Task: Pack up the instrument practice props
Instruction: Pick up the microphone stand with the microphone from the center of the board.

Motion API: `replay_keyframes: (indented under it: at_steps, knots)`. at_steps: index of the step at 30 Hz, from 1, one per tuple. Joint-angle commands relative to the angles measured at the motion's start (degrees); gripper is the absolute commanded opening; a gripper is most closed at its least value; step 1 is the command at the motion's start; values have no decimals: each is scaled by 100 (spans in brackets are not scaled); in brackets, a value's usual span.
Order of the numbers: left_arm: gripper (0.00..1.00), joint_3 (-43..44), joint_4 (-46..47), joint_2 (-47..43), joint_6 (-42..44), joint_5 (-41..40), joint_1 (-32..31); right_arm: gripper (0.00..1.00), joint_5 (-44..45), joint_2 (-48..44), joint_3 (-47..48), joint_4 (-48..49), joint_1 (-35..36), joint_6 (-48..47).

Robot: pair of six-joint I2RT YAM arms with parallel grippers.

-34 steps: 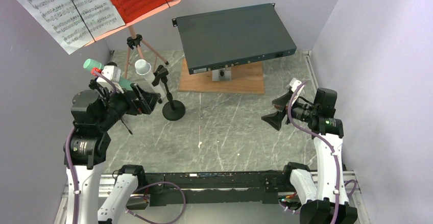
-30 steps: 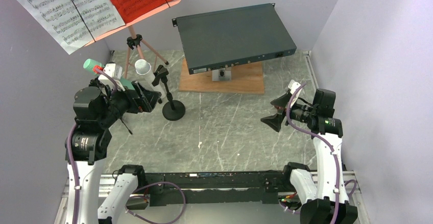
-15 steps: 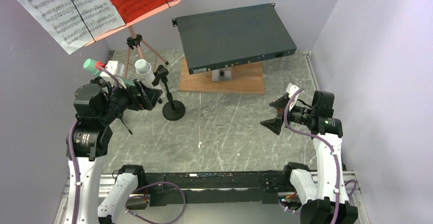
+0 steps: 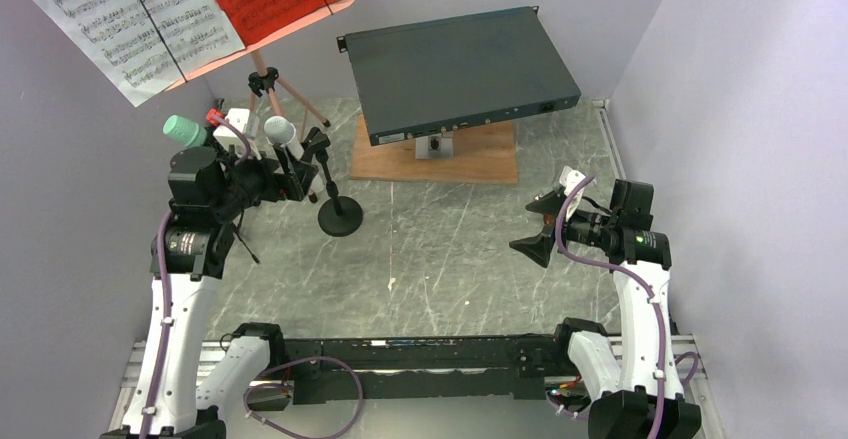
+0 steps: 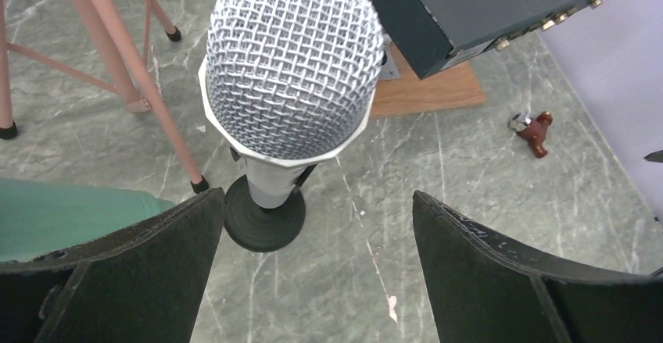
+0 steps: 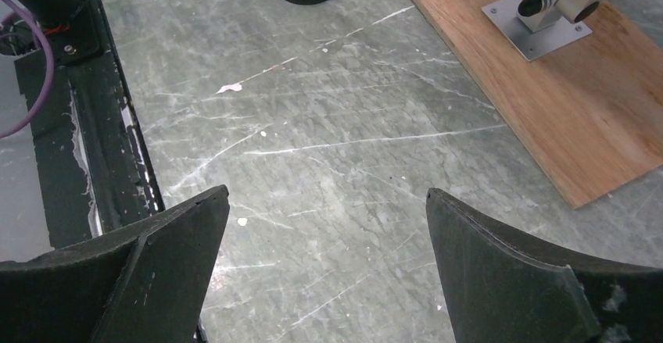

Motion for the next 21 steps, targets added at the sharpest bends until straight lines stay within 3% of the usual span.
replay_keyframes:
  at_steps: [1, 7, 21]
  knots:
    - [93, -310, 871, 18, 412, 181, 7, 100, -266, -25, 103, -38, 26, -237]
    - [84, -786, 1617, 61, 788, 489, 13, 100, -285, -39, 103, -67, 26, -275]
    - [76, -1268, 2456, 142, 1246, 27, 12, 100, -281, -74, 94, -48, 26, -223]
